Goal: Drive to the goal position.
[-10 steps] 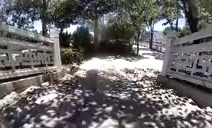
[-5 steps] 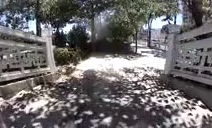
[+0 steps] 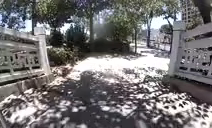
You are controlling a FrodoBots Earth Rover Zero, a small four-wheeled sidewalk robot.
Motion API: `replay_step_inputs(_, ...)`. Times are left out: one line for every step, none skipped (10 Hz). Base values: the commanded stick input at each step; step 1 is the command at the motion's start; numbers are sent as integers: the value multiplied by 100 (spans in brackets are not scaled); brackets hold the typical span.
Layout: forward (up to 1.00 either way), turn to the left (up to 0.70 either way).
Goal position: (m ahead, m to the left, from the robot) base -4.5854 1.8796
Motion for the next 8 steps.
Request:
replay_step_inputs(45,0)
replay_step_inputs(45,0)
replay_step_inputs(45,-3)
replay_step_inputs(45,-27)
replay_step_inputs(45,-27)
replay_step_inputs(45,-25)
replay_step_inputs(45,-4)
replay_step_inputs(45,0)
